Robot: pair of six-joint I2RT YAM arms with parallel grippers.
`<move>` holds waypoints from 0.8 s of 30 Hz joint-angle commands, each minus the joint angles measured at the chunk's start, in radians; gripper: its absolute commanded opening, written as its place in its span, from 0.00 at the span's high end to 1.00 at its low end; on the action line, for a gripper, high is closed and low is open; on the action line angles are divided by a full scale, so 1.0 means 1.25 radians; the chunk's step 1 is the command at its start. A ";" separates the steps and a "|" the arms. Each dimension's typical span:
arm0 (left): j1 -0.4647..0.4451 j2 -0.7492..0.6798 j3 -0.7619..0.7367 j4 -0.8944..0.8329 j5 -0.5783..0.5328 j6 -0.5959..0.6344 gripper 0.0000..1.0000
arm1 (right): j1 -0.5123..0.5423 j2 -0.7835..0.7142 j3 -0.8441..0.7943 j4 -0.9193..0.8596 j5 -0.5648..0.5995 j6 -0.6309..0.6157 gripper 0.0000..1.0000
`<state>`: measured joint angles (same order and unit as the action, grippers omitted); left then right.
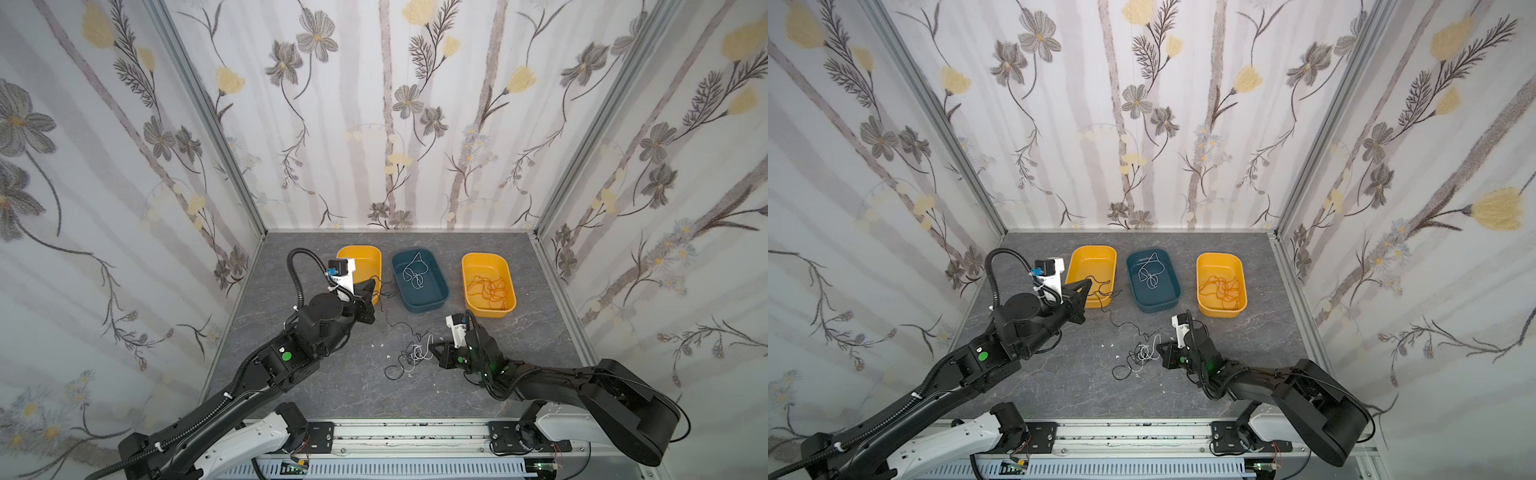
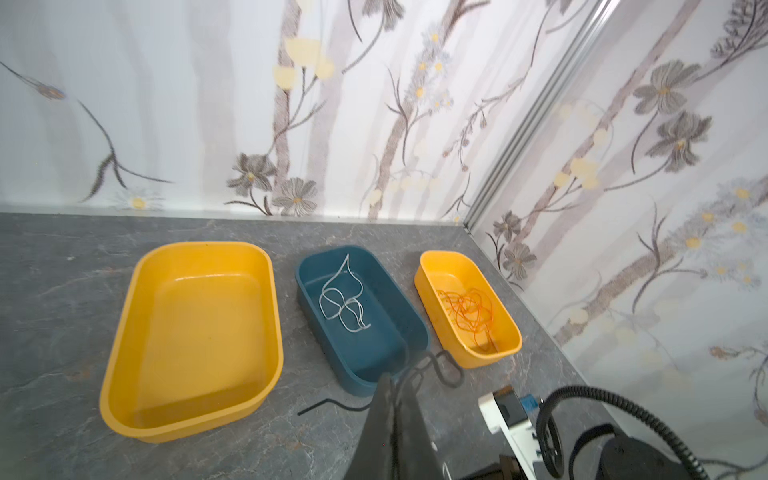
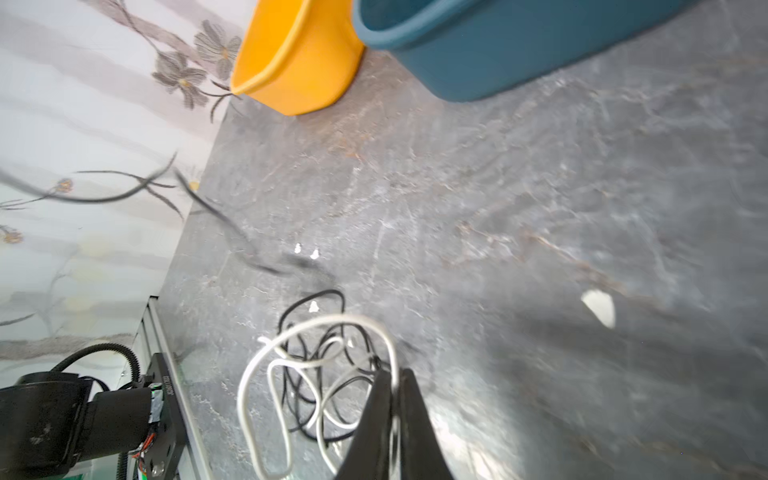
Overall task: Untangle the cables
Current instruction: 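Carry the black cable over the large yellow tub with the left gripper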
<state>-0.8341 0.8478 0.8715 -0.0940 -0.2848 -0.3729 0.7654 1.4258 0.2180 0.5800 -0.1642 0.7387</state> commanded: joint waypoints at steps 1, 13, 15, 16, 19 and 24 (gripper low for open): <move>0.013 -0.004 0.004 0.006 -0.002 -0.008 1.00 | 0.001 -0.036 -0.012 0.006 -0.017 -0.019 0.83; 0.073 0.047 0.050 -0.024 0.020 0.024 1.00 | 0.029 -0.085 -0.004 -0.027 -0.007 -0.032 0.72; 0.095 0.063 0.072 -0.031 0.034 0.032 1.00 | 0.029 -0.083 -0.004 -0.027 -0.009 -0.028 0.72; 0.108 0.073 0.087 -0.038 0.043 0.037 1.00 | 0.029 -0.083 -0.004 -0.027 -0.009 -0.027 0.72; 0.147 0.109 0.145 -0.068 0.054 0.055 1.00 | 0.030 -0.081 0.000 -0.032 -0.009 -0.026 0.72; 0.213 0.172 0.218 -0.087 0.070 0.097 1.00 | 0.031 -0.089 0.006 -0.043 -0.012 -0.028 0.71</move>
<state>-0.5983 1.0378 1.1130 -0.1825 -0.2180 -0.2901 0.8013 1.3205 0.2165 0.5209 -0.1814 0.7033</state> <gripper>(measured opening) 0.050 0.286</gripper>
